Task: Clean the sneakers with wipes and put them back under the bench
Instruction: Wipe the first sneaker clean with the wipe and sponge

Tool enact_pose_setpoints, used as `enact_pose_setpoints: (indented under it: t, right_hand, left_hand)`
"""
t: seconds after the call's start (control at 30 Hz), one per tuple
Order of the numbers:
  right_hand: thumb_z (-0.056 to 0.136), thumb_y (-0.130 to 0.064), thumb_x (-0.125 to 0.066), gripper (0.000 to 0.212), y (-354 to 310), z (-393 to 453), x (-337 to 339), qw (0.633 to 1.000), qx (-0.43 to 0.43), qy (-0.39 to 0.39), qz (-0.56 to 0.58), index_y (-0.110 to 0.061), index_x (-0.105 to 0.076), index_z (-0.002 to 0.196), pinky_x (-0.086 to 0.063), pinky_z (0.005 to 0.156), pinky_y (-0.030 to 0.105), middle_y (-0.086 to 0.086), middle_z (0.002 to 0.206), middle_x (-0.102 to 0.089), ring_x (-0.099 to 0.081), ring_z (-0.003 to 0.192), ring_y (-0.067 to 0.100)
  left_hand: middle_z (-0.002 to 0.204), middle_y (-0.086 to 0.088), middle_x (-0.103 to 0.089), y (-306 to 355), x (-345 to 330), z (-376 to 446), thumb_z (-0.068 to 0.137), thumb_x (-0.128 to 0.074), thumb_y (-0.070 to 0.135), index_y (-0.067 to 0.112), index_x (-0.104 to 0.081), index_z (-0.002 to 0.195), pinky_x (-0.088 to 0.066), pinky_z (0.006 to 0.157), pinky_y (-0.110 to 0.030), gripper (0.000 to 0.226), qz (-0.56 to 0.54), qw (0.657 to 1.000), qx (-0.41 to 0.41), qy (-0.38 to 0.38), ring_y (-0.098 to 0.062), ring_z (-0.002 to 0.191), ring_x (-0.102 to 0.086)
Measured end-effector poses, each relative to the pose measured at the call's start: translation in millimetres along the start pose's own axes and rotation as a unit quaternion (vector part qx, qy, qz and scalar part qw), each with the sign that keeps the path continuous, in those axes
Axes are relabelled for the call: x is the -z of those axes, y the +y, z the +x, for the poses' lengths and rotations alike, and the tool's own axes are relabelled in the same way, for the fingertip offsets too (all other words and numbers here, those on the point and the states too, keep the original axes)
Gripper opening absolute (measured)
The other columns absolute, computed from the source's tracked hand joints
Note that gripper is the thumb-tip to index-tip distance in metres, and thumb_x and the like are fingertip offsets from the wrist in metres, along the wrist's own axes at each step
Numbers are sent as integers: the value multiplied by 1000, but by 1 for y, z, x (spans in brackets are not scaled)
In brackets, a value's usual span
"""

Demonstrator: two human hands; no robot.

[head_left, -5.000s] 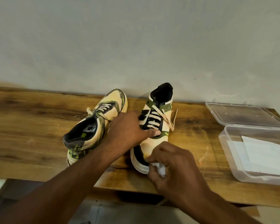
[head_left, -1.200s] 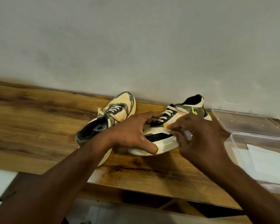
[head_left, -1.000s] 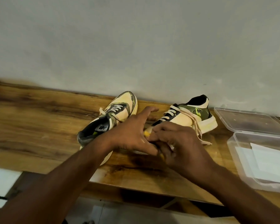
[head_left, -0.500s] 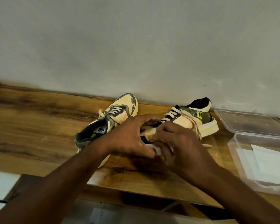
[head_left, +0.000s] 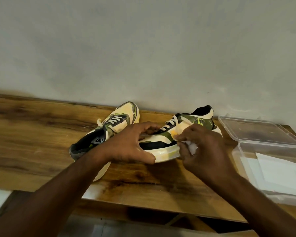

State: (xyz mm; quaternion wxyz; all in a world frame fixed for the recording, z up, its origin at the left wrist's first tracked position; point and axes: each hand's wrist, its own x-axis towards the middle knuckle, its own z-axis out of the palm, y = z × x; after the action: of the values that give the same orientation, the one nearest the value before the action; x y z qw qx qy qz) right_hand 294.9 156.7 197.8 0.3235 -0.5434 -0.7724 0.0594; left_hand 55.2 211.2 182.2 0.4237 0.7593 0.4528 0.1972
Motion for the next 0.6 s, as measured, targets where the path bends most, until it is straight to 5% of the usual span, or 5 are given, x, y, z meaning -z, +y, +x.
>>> enact_pose_setpoints:
  t: [0.17, 0.37, 0.6]
  right_hand:
    - [74, -3, -85, 21, 35, 13, 15, 994, -57, 95, 14, -16, -81, 90, -60, 79, 41, -2, 90, -75, -67, 82, 15]
    - [78, -4, -84, 19, 1, -1, -8, 996, -21, 70, 59, -14, -80, 94, -55, 77, 23, -4, 92, -74, -65, 84, 8]
    - [77, -4, -83, 18, 38, 15, 13, 991, -53, 124, 22, -13, -81, 92, -60, 77, 42, 0, 89, -74, -68, 81, 16]
  left_hand:
    - [146, 14, -59, 1, 1, 2, 59, -81, 49, 32, -51, 150, -44, 119, -41, 97, -1, 1000, 11, 2, -3, 136, -54]
    - [146, 11, -59, 0, 0, 3, 61, -80, 49, 35, -50, 149, -45, 118, -44, 94, 1, 1000, 17, -1, -6, 136, -54]
    - [146, 11, -59, 2, 2, 3, 62, -79, 50, 36, -50, 150, -44, 118, -47, 94, 2, 1000, 5, -10, -9, 137, -55]
